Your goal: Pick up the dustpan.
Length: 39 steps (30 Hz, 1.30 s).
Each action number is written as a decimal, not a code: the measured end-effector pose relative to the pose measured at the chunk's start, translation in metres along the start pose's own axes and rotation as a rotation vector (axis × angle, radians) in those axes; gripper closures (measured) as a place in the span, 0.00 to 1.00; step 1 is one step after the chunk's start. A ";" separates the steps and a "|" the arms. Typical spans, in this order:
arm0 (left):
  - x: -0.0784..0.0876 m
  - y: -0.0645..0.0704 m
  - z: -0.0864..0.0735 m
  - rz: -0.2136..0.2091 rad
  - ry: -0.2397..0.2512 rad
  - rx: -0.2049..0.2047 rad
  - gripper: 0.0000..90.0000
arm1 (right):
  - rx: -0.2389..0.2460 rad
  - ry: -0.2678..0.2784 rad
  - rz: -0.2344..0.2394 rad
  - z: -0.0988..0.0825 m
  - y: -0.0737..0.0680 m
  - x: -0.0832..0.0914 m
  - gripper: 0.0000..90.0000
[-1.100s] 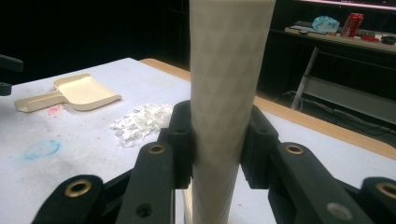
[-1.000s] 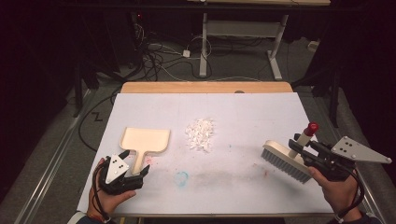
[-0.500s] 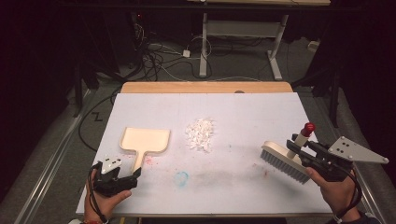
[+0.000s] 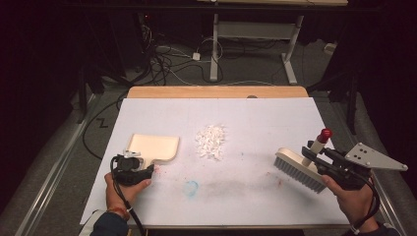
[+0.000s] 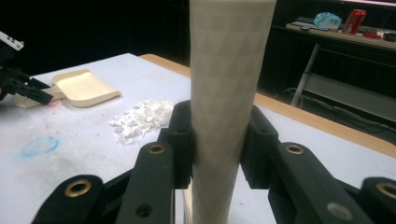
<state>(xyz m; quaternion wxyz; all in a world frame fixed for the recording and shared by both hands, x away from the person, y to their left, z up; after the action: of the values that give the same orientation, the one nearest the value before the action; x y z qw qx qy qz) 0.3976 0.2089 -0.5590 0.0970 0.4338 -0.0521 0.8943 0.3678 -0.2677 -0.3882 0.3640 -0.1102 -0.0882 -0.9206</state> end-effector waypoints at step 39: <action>0.057 0.011 -0.009 -0.070 -0.019 -0.238 0.71 | -0.017 -0.019 -0.009 -0.008 0.005 -0.006 0.78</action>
<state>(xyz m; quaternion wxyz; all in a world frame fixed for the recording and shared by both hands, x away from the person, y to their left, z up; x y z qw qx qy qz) 0.3540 0.2071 -0.5197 0.1785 0.4290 -0.1438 0.8737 0.3744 -0.2691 -0.3971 0.3581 -0.1216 -0.0846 -0.9218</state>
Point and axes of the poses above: each handheld gripper's, and its own axes: x roughly backward along the jaws, z roughly out of its top, y roughly to its right, the point moved 10 cm from there along -x, roughly forward along the jaws, and after that the axes turned 5 degrees about z, right-handed, at the moved point
